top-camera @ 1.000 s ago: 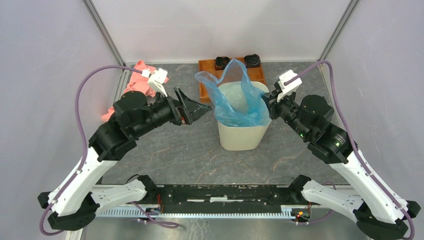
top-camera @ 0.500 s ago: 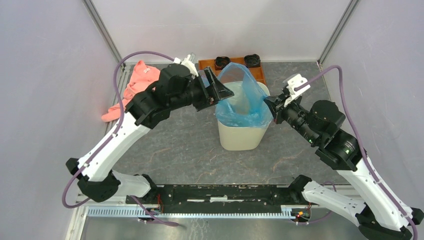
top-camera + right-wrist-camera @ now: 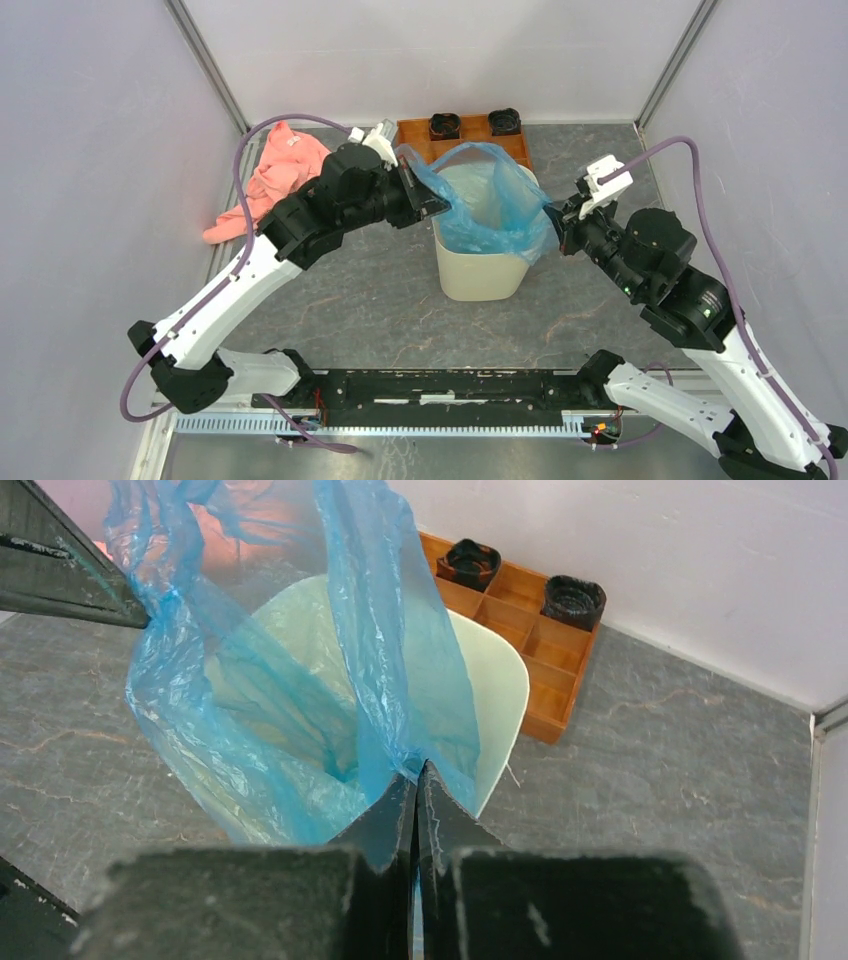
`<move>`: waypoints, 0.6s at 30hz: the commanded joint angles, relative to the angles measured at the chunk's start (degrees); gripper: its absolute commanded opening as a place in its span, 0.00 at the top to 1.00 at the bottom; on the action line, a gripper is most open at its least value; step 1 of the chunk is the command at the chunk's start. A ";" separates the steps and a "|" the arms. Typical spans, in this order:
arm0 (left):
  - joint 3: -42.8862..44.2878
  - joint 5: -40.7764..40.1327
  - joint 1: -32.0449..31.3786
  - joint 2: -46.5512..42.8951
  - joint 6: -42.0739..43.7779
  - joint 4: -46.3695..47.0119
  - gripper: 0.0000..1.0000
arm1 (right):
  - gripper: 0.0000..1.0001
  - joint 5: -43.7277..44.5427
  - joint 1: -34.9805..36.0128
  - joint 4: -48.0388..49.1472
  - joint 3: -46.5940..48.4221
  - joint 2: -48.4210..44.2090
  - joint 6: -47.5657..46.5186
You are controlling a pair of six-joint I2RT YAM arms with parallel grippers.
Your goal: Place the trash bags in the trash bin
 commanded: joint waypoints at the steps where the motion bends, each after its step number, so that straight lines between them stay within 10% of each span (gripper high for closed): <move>1: -7.06 2.52 0.05 -5.75 2.47 7.29 0.98 | 0.99 1.63 -0.21 -2.59 0.38 -2.48 3.50; 9: -32.35 9.45 0.00 -19.00 -4.30 22.76 0.98 | 0.98 4.07 -0.23 -6.26 -3.81 -3.09 6.55; 18: -31.61 6.30 0.04 -21.81 0.21 14.05 0.98 | 0.99 12.18 -0.22 -11.83 -0.49 -1.89 7.09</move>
